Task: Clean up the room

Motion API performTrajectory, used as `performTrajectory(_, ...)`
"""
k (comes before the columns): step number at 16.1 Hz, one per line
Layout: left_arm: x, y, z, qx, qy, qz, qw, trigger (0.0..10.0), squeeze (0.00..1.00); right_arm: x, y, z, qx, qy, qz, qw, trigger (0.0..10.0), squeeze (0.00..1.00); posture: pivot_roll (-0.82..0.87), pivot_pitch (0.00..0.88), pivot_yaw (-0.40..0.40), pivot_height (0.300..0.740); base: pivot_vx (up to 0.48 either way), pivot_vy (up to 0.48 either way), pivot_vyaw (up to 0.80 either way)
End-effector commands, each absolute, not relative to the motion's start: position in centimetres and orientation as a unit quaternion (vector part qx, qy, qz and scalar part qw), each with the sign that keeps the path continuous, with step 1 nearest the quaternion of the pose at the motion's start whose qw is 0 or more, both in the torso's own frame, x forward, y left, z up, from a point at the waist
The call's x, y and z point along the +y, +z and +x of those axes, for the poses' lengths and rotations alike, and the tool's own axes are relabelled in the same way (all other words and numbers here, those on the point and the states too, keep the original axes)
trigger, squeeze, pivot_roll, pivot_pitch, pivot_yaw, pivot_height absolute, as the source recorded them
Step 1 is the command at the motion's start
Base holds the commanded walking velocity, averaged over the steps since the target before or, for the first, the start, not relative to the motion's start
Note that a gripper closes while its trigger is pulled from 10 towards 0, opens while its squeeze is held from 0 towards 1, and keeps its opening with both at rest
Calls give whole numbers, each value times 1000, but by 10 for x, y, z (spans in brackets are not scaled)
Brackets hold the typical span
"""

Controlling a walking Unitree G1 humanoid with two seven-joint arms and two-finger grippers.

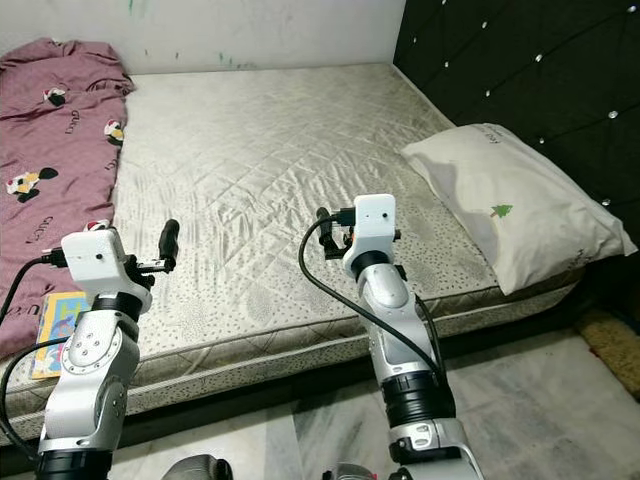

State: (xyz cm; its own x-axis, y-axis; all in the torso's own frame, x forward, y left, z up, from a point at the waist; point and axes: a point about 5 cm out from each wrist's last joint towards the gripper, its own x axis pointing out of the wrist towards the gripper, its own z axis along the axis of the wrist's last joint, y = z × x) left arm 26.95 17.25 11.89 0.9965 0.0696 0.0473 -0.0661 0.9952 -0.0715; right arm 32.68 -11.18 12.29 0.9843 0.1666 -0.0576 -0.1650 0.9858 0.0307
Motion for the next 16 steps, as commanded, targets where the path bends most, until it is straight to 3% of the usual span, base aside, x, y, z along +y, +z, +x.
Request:
performTrajectory(1, 172, 124, 270, -36, 29, -32, 998, 10000, 0, -115, 125, 328, 27, 75, 14, 997, 10000, 0, -5, 0, -54, 740, 251, 0, 0)
performTrajectory(16, 170, 124, 271, -37, 24, -31, 999, 10000, 0, -116, 125, 330, 26, 70, 15, 997, 10000, 0, -5, 0, -55, 740, 270, 0, 0)
